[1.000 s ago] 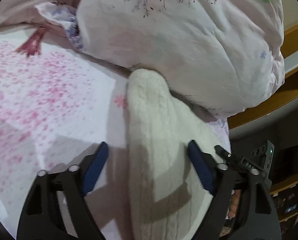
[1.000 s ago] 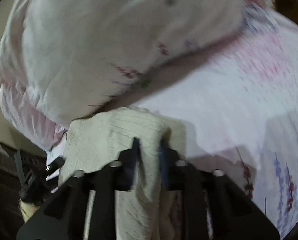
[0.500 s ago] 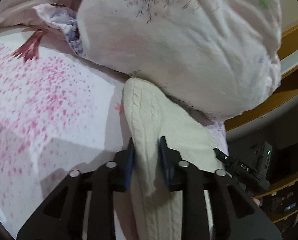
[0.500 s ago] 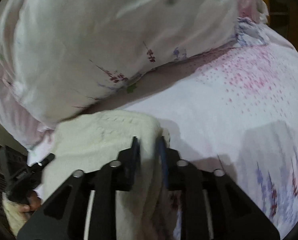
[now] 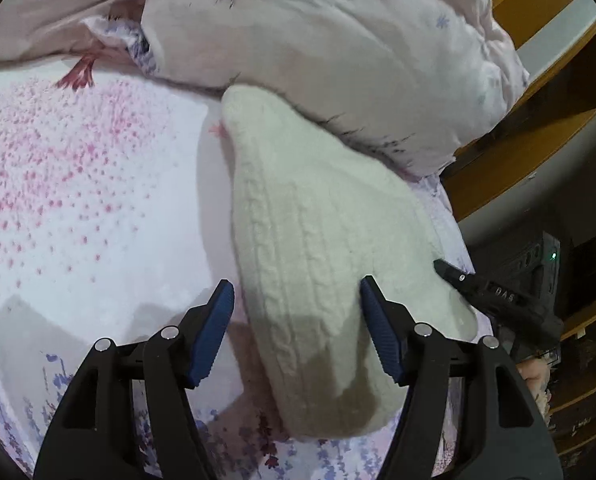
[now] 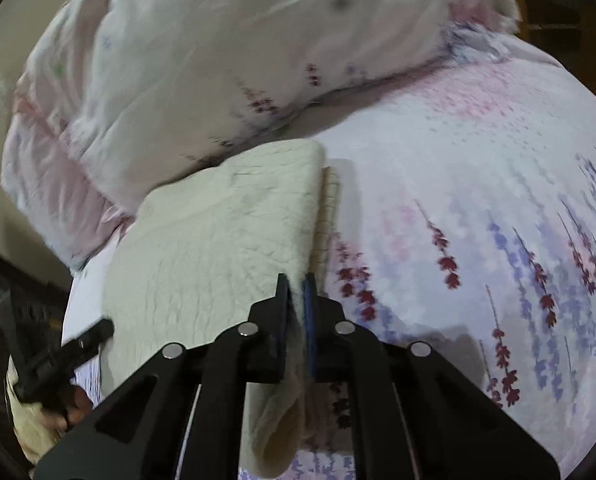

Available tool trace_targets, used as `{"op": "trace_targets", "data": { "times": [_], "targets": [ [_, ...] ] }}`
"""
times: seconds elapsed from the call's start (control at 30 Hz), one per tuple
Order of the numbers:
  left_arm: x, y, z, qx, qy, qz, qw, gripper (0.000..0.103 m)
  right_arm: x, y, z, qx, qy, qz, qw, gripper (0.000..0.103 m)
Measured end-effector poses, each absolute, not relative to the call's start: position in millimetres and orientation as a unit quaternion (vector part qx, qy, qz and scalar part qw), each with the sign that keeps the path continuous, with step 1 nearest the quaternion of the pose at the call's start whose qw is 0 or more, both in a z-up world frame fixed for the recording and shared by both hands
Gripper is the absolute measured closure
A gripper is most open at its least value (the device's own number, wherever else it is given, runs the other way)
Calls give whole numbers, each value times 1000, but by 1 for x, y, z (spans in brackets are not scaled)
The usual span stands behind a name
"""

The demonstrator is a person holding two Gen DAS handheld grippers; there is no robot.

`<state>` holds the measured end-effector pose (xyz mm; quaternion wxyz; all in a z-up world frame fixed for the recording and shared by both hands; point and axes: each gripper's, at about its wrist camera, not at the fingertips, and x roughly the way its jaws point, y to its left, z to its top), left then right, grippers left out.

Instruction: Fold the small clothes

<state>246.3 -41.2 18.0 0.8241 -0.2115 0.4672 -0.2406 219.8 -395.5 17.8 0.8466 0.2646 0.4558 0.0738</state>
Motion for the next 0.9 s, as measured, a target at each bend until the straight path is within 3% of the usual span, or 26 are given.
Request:
{"op": "trace_targets", "data": {
  "times": [0.07, 0.13, 0.2, 0.23, 0.33, 0.37, 0.4, 0.47, 0.63, 0.7, 0.73, 0.8, 0.83, 0.9],
  "targets": [
    [241, -36, 21, -222, 466, -242, 822, 37, 212, -398, 21, 273, 453, 85, 844, 93],
    [234, -29, 25, -223, 460, -252, 821, 35, 199, -400, 24, 292, 446, 105, 839, 81],
    [226, -28, 27, -219, 461, -256, 821, 31, 185, -403, 27, 317, 436, 130, 832, 61],
    [222, -28, 26, -216, 463, -258, 820, 30, 182, -399, 28, 318, 434, 135, 832, 60],
    [218, -40, 20, -204, 478, -266, 812, 30, 174, -383, 27, 293, 444, 137, 836, 63],
    [216, -45, 18, -197, 480, -264, 813, 31, 172, -378, 23, 277, 453, 129, 838, 79],
    [215, -51, 15, -182, 481, -261, 817, 34, 172, -374, 20, 261, 459, 118, 841, 89],
    [211, -57, 12, -156, 479, -256, 825, 46, 170, -369, 12, 243, 461, 104, 847, 89],
    [207, -59, 11, -139, 465, -254, 837, 49, 162, -362, 10, 214, 452, 85, 862, 89],
    [205, -56, 13, -146, 466, -253, 835, 46, 163, -359, 12, 204, 460, 78, 860, 73],
    [202, -52, 14, -152, 467, -254, 833, 40, 163, -361, 12, 208, 464, 79, 857, 68],
    [202, -45, 21, -167, 460, -260, 833, 26, 163, -371, 15, 236, 463, 89, 850, 47],
    [203, -41, 24, -171, 454, -259, 835, 18, 163, -381, 18, 265, 452, 99, 846, 43],
    [211, -35, 31, -176, 449, -250, 840, 13, 166, -396, 22, 309, 435, 106, 839, 36]
  ]
}}
